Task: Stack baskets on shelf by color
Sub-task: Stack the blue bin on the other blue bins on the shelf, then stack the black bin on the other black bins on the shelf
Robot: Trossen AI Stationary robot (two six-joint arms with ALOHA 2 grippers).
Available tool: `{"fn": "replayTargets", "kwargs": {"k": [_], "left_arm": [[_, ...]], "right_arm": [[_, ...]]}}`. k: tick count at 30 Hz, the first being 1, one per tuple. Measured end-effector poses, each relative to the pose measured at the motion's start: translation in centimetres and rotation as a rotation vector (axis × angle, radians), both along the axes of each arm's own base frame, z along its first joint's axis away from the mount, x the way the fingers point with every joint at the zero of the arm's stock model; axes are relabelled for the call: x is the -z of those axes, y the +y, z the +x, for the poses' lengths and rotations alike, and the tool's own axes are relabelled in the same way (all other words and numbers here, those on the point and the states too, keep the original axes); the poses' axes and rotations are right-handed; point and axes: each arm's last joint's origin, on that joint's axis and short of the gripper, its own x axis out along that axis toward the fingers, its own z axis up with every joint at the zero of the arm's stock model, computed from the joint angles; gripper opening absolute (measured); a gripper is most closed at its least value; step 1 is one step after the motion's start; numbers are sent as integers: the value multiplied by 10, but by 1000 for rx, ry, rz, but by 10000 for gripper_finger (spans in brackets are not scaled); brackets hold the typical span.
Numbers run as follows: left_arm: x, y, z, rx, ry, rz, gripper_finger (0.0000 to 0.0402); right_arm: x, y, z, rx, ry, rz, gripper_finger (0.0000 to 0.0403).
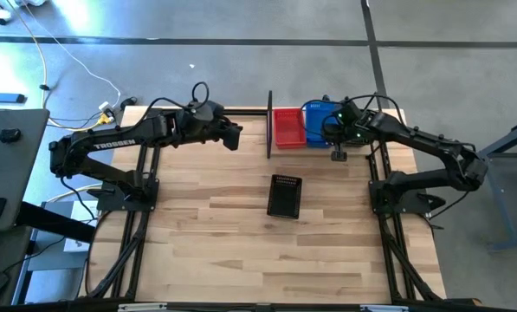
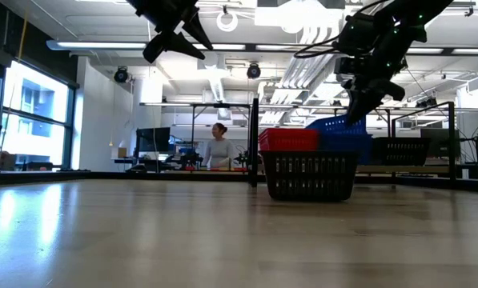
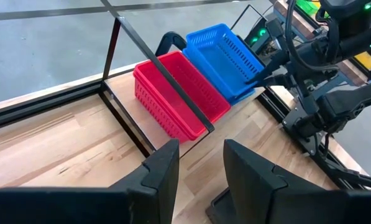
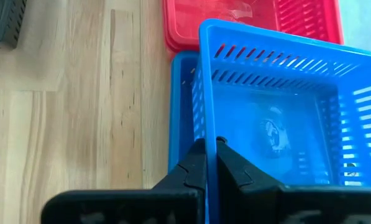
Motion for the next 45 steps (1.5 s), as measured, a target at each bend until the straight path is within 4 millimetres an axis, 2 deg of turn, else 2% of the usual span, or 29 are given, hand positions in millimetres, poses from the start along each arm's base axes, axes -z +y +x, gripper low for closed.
{"fn": "replayTargets", "kwargs": {"k": [6,13,19,26,31,34,39,45], "left_arm": [[0,0,0,-6,1,3,115],[0,0,0,-6,1,3,115],[0,0,0,-6,1,3,115],[0,0,0,0,7,12,115],[0,0,0,40,49,67,115],[0,1,-1,53,69,91,115],[3,7,-5,39,113,86,115],[7,17,-14,49,177,77,115]], "right_arm": [[0,0,0,-1,-1,1,12],[-2,1,0,27,-16,8,75],[-23,5,-6,63,-51,6,107],[-39,15,-9,235,-170,143,110],[-39,30,-2,301,-260,410,110],[-40,44,6,278,-279,540,110],[-41,74,19,205,-262,604,110],[-51,112,39,119,-369,624,110]]}}
